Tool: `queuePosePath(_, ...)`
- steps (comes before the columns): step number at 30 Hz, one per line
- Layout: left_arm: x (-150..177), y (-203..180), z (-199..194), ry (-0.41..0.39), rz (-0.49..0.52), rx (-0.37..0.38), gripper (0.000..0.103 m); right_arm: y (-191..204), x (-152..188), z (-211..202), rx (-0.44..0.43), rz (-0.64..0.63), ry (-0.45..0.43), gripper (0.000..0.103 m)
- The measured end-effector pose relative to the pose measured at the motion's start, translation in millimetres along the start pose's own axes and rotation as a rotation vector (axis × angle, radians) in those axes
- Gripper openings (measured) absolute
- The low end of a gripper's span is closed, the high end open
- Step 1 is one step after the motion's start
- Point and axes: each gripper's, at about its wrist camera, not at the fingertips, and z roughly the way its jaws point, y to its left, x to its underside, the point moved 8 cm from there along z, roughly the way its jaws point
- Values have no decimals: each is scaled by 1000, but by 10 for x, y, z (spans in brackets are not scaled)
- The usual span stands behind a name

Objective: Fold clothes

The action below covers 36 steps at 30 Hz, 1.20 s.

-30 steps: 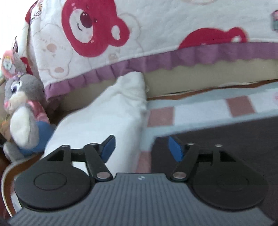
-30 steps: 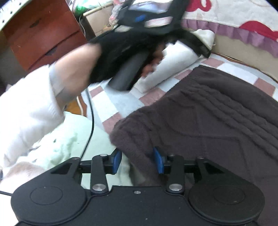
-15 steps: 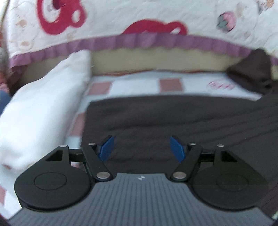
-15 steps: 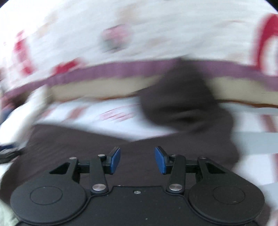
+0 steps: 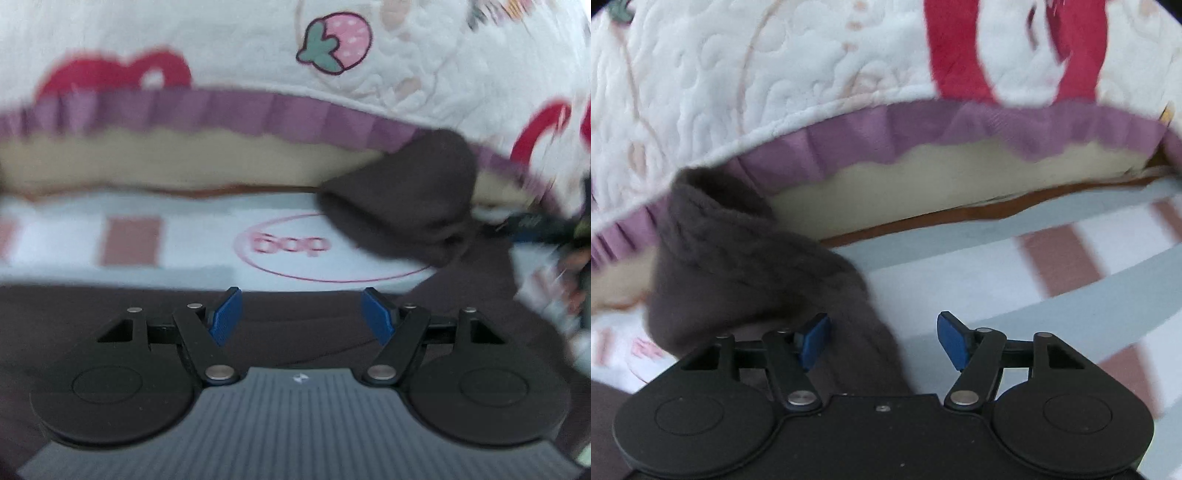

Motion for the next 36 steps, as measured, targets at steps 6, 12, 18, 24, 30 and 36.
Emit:
queuePosePath(6,63,30,43,-44,-106,67,71,726,231,-429,-221,-183,58,14)
queuePosePath(12,40,161,-37,-92,-177,54,71,1463,1011,-1301,-531,-478,296,14)
queuePosePath(18,-14,255,123,-65,-224,37,75,1359,1823,-988,-402,-634,554,14)
queuePosePath(24,-82,106,628,43,-160,9,77,1300,1903,-862,-438,-582,575,15)
queuePosePath(30,-285,-67,1117,78,-132,-48,92,1190,1902,-1144,-438,-667,634,15)
queuePosePath(36,-432,-246,842,-36,-144,108,7,1040,1893,-1080,-398,-626,642,15)
